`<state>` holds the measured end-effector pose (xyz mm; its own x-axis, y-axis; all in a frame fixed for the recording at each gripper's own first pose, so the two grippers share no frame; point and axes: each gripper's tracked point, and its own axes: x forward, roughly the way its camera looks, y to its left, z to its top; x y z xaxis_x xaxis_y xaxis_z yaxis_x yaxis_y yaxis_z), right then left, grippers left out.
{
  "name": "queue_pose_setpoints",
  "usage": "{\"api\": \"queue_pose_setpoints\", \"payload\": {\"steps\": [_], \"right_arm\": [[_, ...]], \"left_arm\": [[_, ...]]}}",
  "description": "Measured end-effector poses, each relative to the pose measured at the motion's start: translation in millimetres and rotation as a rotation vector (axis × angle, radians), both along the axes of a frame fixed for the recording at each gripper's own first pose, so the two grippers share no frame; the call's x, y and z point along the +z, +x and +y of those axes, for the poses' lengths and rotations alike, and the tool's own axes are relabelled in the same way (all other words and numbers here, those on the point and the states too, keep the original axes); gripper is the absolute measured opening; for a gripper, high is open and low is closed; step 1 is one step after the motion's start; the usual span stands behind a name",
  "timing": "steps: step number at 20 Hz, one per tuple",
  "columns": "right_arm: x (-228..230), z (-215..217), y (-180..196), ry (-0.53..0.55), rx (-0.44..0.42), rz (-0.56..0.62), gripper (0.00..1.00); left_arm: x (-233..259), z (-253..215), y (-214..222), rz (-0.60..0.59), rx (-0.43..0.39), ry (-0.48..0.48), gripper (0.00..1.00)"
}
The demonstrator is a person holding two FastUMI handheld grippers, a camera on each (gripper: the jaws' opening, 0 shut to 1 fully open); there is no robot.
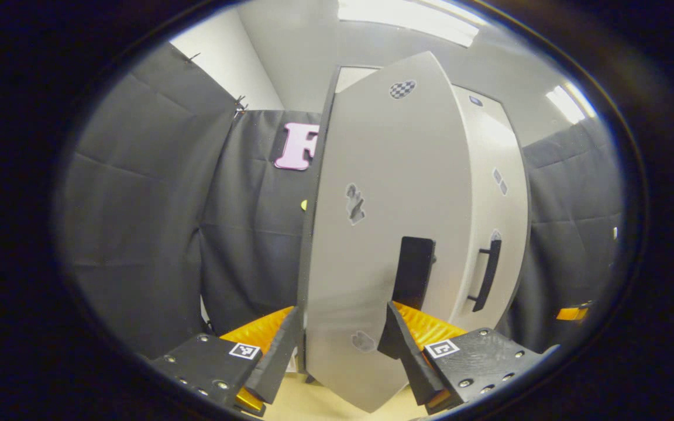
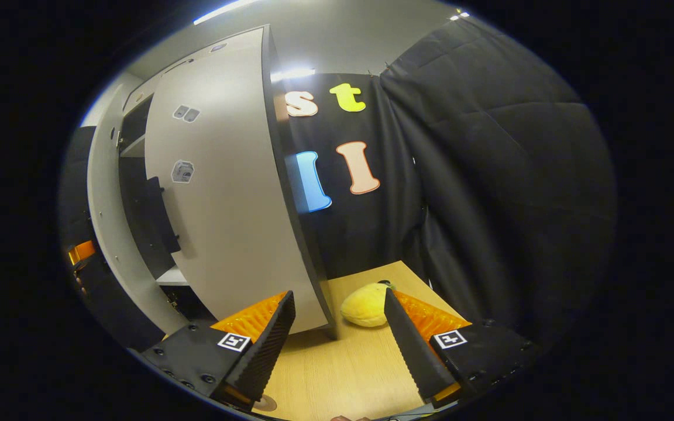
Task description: Grasp the bottle in the cabinet with the left hand and place it on the coaster, then close the right door with the right hand and the left door with the left hand.
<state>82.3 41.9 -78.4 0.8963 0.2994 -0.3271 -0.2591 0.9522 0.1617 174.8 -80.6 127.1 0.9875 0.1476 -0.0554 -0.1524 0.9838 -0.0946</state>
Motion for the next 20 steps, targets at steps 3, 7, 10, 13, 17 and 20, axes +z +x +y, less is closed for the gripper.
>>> {"api": "queue_pose_setpoints", "payload": {"steps": [3, 7, 10, 13, 17, 20], "right_arm": [[-2.5, -9.2, -1.7, 0.006, 0.026, 0.008, 0.98], [-12.4, -24.9, 0.7, -0.004, 0.068, 0.022, 0.98], [-21.6, -38.2, 5.0, -0.043, 0.099, 0.034, 0.98], [-26.3, -40.7, 11.2, -0.086, 0.13, 0.053, 0.98], [-9.1, -21.4, 8.9, -0.134, 0.167, -0.008, 0.98], [11.0, 8.2, -2.4, -0.153, 0.19, -0.049, 0.98]], "left_arm": [[0.6, -22.8, -5.8, 0.018, 0.001, 0.028, 0.93], [-10.5, -46.0, -30.7, 0.046, 0.023, 0.04, 0.8], [-10.7, -54.3, -54.2, 0.033, 0.055, 0.007, 0.84], [-3.8, -61.4, -75.5, 0.015, 0.053, -0.03, 0.88], [46.6, -52.2, -107.5, -0.088, 0.043, 0.057, 0.93], [87.4, -35.7, -119.0, -0.171, 0.055, 0.098, 0.86]]}}
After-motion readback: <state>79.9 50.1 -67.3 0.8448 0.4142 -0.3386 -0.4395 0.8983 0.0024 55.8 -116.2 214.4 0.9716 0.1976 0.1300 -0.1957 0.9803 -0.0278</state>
